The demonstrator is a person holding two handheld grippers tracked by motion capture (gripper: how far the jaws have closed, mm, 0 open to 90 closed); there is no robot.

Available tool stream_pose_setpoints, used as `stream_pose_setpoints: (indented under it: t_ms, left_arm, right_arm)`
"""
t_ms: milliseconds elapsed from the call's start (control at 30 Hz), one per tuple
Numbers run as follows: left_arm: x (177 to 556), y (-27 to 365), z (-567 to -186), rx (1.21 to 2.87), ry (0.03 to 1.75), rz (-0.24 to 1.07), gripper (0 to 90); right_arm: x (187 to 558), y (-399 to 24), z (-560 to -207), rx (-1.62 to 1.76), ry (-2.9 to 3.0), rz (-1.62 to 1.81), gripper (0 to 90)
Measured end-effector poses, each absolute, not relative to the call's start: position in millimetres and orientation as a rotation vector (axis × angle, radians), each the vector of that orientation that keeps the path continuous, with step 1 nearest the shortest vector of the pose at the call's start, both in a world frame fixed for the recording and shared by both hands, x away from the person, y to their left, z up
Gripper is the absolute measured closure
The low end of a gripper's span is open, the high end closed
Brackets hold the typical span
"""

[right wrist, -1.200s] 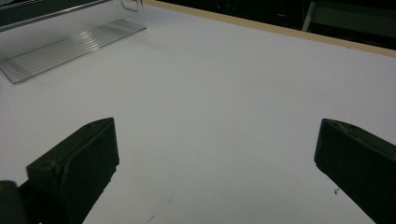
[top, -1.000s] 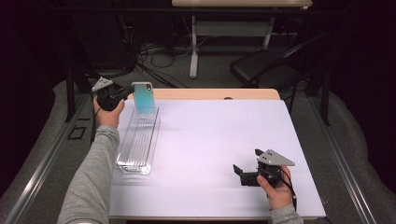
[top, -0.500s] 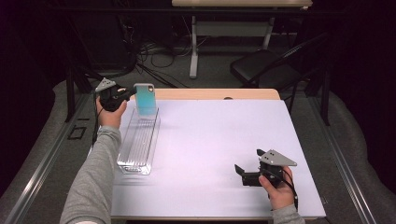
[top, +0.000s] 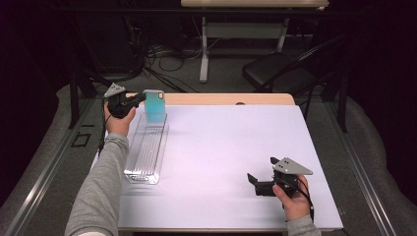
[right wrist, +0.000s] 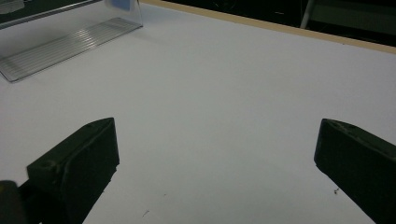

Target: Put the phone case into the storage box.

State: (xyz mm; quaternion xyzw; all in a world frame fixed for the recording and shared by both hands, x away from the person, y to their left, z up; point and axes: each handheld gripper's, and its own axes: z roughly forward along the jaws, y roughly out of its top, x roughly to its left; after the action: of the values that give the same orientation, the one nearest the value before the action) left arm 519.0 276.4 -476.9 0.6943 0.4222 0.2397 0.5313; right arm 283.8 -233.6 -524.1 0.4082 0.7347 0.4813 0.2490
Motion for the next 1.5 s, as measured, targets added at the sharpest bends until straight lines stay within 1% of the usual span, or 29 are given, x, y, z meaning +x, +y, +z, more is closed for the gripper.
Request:
stream_pose_setpoints:
  t_ms: [367, 700, 1500]
  left_arm:
    - [519, 275, -482, 1.686, 1.0, 0.567, 85.1]
    - [516, 277, -492, 1.681, 1.005, 0.559, 85.1]
    - [518, 281, -497, 1.683, 1.037, 0.549, 84.5]
  right_arm:
    - [284, -233, -525, 1.107, 2.016, 1.303, 0.0]
    - [284, -232, -527, 1.112, 2.019, 1.301, 0.0]
    - [284, -232, -528, 1.109, 2.028, 1.295, 0.0]
